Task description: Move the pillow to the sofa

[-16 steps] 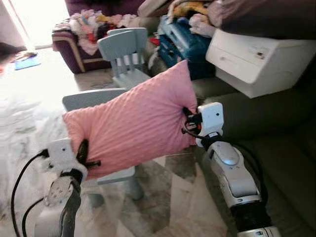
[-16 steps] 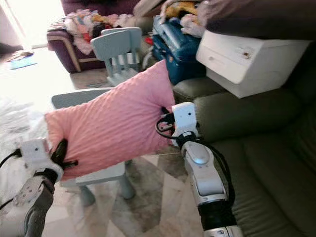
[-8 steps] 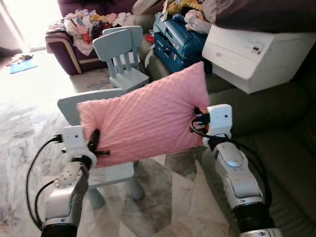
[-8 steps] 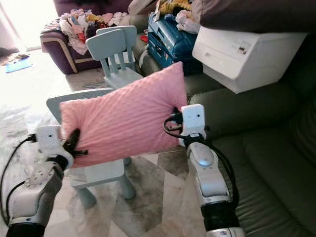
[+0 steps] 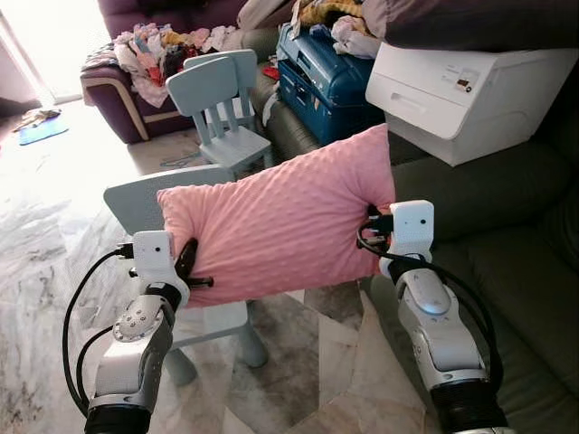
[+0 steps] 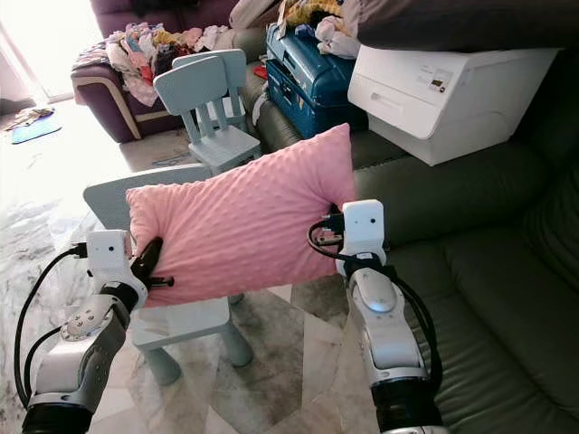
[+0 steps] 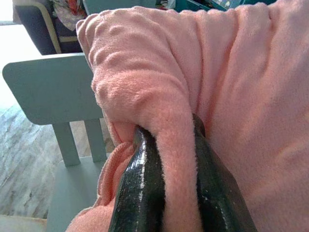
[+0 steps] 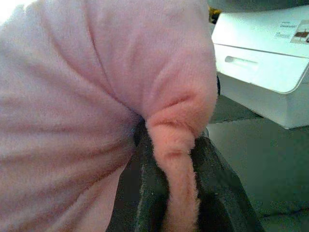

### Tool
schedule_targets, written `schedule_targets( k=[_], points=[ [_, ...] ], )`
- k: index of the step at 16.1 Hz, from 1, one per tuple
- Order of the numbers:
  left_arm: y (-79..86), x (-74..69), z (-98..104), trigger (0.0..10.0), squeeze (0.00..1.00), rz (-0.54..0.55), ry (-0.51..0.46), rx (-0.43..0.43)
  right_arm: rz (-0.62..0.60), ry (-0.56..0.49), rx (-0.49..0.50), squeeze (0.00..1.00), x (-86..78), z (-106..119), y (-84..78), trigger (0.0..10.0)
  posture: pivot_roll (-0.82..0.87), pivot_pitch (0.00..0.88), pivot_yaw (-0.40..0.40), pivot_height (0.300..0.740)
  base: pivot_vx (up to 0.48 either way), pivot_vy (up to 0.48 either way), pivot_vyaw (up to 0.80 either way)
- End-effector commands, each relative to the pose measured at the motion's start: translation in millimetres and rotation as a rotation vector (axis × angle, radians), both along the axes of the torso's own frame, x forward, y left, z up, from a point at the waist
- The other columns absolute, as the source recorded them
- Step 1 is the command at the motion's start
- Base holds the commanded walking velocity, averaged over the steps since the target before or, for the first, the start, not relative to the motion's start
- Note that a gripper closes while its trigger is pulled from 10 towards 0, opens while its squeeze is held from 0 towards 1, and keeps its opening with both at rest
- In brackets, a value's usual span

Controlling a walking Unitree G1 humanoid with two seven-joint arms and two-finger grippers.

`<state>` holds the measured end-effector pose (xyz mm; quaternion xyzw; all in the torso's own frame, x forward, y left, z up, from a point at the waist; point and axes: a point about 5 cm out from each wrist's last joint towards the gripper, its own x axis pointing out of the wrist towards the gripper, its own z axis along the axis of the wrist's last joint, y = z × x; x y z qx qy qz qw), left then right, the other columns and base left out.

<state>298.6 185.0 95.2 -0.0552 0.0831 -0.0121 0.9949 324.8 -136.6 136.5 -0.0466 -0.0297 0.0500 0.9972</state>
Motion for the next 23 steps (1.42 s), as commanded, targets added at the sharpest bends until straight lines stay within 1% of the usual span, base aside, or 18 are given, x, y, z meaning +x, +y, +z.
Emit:
schedule_targets(
  k=[1,2,3,4,5,6,8,10,12,14,23],
  points=[
    [13.8,-3.4,-3.6,10.0,0.00,0.066,0.007,0.009,-0.008,-0.056,0.008,0.00,5.7,14.1,-1.4,10.0,-0.19,0.000,0.101,0.740,0.000,0.000,-0.77],
    [16.0,-4.6,-4.4,10.0,0.00,0.077,0.006,0.005,-0.005,-0.060,0.005,0.00,7.4,15.6,-1.3,10.0,-0.19,0.000,0.098,0.740,0.000,0.000,-0.77],
    [19.8,-6.1,-5.0,10.0,0.00,0.095,0.003,-0.004,0.024,-0.087,-0.010,0.00,8.7,20.5,1.1,10.0,-0.19,0.000,0.094,0.740,0.000,0.000,-0.77],
    [20.1,-6.2,-4.9,10.0,0.00,0.096,0.002,-0.004,0.035,-0.091,-0.003,0.00,8.3,21.4,2.1,10.0,-0.19,0.000,0.094,0.740,0.000,0.000,-0.77],
    [19.6,-6.0,-4.8,10.0,0.00,0.090,0.000,-0.010,0.043,-0.095,-0.009,0.00,7.8,22.1,3.5,10.0,-0.19,0.000,0.094,0.740,0.000,0.000,0.00],
    [19.1,-5.7,-4.2,10.0,0.00,0.085,-0.005,-0.023,0.049,-0.091,-0.006,0.00,7.4,22.0,4.7,10.0,-0.19,0.000,0.093,0.740,0.000,0.000,0.00],
    [16.4,-5.4,-1.0,10.0,0.00,0.060,-0.025,-0.056,0.047,-0.067,0.000,0.00,7.1,19.7,6.5,10.0,-0.20,0.000,0.092,0.740,0.000,0.000,-0.80],
    [15.9,-6.1,-1.6,10.0,0.00,0.059,-0.025,-0.062,0.050,-0.066,-0.005,0.00,7.4,19.4,6.6,10.0,-0.20,0.000,0.091,0.740,0.000,0.000,-0.80],
    [17.4,-8.3,-3.7,10.0,0.00,0.070,-0.020,-0.064,0.056,-0.071,-0.007,0.00,8.1,19.9,5.9,10.0,-0.20,0.000,0.090,0.740,0.000,0.000,0.00],
    [18.9,-8.8,-5.3,10.0,0.00,0.081,-0.010,-0.066,0.059,-0.068,-0.007,0.00,8.4,19.9,6.0,10.0,-0.20,0.000,0.090,0.740,0.000,0.000,-0.80],
    [17.6,-9.2,-5.2,10.0,0.00,0.069,-0.015,-0.071,0.068,-0.063,0.003,0.00,8.8,19.9,7.5,10.0,-0.20,0.000,0.090,0.740,0.000,0.000,-0.09]
  ],
)
